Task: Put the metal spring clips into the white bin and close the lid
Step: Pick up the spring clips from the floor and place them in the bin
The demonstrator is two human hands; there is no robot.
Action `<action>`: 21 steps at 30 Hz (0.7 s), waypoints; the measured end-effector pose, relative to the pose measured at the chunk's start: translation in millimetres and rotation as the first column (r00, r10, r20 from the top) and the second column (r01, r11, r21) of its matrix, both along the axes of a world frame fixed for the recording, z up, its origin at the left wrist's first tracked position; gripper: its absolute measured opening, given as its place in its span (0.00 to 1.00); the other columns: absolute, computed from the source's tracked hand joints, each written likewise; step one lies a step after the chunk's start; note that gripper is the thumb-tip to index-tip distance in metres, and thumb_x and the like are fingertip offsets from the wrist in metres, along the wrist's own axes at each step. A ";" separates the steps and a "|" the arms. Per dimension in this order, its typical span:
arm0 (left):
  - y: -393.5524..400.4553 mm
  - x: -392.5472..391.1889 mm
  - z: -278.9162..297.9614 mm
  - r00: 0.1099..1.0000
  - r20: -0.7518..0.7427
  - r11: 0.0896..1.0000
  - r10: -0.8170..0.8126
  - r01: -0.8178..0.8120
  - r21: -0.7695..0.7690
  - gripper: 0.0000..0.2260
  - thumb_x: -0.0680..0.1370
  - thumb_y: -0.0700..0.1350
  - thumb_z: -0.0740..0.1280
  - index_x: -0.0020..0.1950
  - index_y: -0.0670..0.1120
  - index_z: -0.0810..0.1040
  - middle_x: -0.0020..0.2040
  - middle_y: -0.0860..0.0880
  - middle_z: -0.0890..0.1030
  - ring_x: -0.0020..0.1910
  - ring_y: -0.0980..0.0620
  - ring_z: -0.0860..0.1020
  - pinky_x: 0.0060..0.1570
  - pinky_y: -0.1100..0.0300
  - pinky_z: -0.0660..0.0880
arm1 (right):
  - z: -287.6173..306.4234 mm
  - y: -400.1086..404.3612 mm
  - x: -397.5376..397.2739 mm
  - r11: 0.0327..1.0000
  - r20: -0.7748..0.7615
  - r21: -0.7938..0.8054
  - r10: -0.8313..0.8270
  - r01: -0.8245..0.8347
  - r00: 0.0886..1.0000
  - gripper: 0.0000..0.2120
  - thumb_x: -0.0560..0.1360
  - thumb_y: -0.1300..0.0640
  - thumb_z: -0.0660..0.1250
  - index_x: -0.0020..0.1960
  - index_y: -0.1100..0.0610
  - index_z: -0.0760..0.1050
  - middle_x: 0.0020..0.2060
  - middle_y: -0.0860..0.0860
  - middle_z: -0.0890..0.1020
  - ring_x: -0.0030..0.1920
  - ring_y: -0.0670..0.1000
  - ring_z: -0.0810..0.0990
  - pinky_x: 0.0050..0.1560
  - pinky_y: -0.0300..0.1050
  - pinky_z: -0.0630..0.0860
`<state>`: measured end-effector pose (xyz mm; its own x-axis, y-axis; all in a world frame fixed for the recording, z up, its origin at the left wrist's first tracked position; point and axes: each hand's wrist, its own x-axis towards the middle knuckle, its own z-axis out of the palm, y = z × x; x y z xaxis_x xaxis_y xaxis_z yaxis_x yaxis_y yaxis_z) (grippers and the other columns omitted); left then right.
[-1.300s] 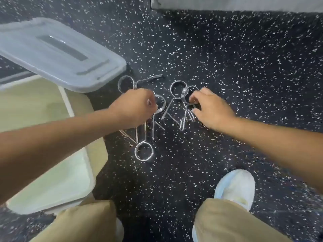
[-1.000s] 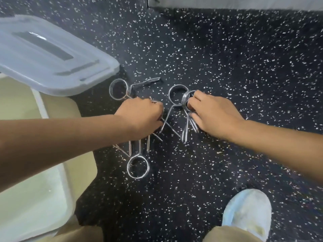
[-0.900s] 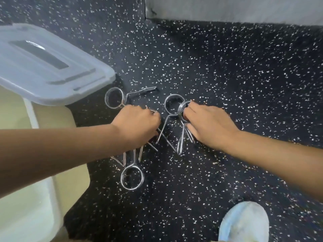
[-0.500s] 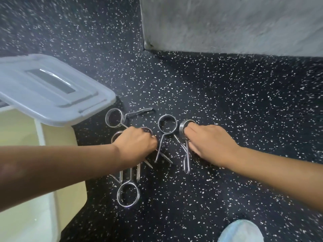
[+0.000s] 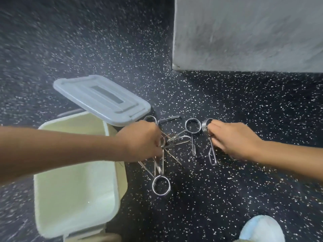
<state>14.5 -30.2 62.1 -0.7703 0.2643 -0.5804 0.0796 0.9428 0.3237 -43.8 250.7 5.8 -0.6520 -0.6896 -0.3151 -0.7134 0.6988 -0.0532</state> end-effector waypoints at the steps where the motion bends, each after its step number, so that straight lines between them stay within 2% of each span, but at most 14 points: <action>1: -5.2 1.3 10.3 0.999 0.001 0.999 0.042 -0.042 0.032 0.11 0.76 0.47 0.71 0.34 0.47 0.79 0.32 0.49 0.83 0.31 0.52 0.82 0.28 0.60 0.76 | 4.1 -5.0 0.1 1.000 0.007 0.007 0.004 -0.004 1.000 0.06 0.79 0.51 0.64 0.51 0.52 0.69 0.40 0.43 0.69 0.28 0.44 0.65 0.27 0.42 0.68; 3: -16.3 3.1 30.7 0.991 -0.022 0.988 0.133 -0.131 0.081 0.13 0.76 0.48 0.72 0.32 0.49 0.77 0.29 0.53 0.80 0.28 0.58 0.78 0.27 0.65 0.70 | 12.0 -17.0 -0.8 1.000 0.018 0.006 0.004 -0.004 1.000 0.06 0.79 0.50 0.63 0.51 0.51 0.69 0.41 0.42 0.69 0.29 0.45 0.67 0.28 0.42 0.67; 7: -40.0 13.7 61.7 0.947 -0.017 0.934 0.322 -0.314 0.173 0.11 0.75 0.48 0.73 0.33 0.48 0.79 0.29 0.51 0.81 0.25 0.58 0.75 0.24 0.67 0.70 | 22.7 -46.9 0.0 1.000 0.048 0.015 0.006 -0.007 0.999 0.06 0.79 0.49 0.62 0.49 0.49 0.66 0.40 0.42 0.66 0.28 0.45 0.67 0.25 0.41 0.60; 9: -56.3 25.3 72.1 0.909 -0.001 0.885 0.418 -0.407 0.226 0.10 0.74 0.46 0.73 0.33 0.47 0.80 0.27 0.52 0.80 0.23 0.61 0.73 0.22 0.69 0.68 | 27.4 -63.8 1.7 1.000 0.052 0.003 0.018 -0.018 0.998 0.06 0.79 0.49 0.62 0.47 0.49 0.66 0.39 0.43 0.69 0.27 0.45 0.69 0.25 0.42 0.63; 12: -83.0 50.1 79.4 0.829 0.056 0.785 0.557 -0.547 0.291 0.10 0.74 0.43 0.72 0.35 0.41 0.82 0.29 0.47 0.83 0.22 0.61 0.72 0.23 0.68 0.70 | 36.9 -87.8 6.4 0.998 0.044 -0.053 0.039 -0.037 0.998 0.07 0.78 0.50 0.65 0.46 0.51 0.68 0.38 0.45 0.71 0.25 0.45 0.70 0.23 0.43 0.67; 16: -113.8 83.9 77.2 0.678 0.141 0.606 0.721 -0.716 0.345 0.10 0.74 0.42 0.73 0.37 0.37 0.81 0.31 0.45 0.84 0.21 0.62 0.71 0.24 0.70 0.68 | 51.6 -116.9 15.8 0.993 0.052 -0.095 0.074 -0.069 0.996 0.06 0.77 0.49 0.63 0.46 0.51 0.68 0.40 0.45 0.75 0.26 0.47 0.73 0.26 0.47 0.74; 21: -142.0 120.1 60.5 0.512 0.171 0.427 0.842 -0.825 0.370 0.13 0.76 0.43 0.73 0.36 0.36 0.78 0.28 0.45 0.79 0.20 0.59 0.71 0.27 0.63 0.69 | 71.7 -148.3 30.9 0.976 0.097 -0.187 0.131 -0.111 0.987 0.09 0.75 0.46 0.63 0.46 0.52 0.70 0.40 0.48 0.77 0.26 0.53 0.73 0.27 0.46 0.69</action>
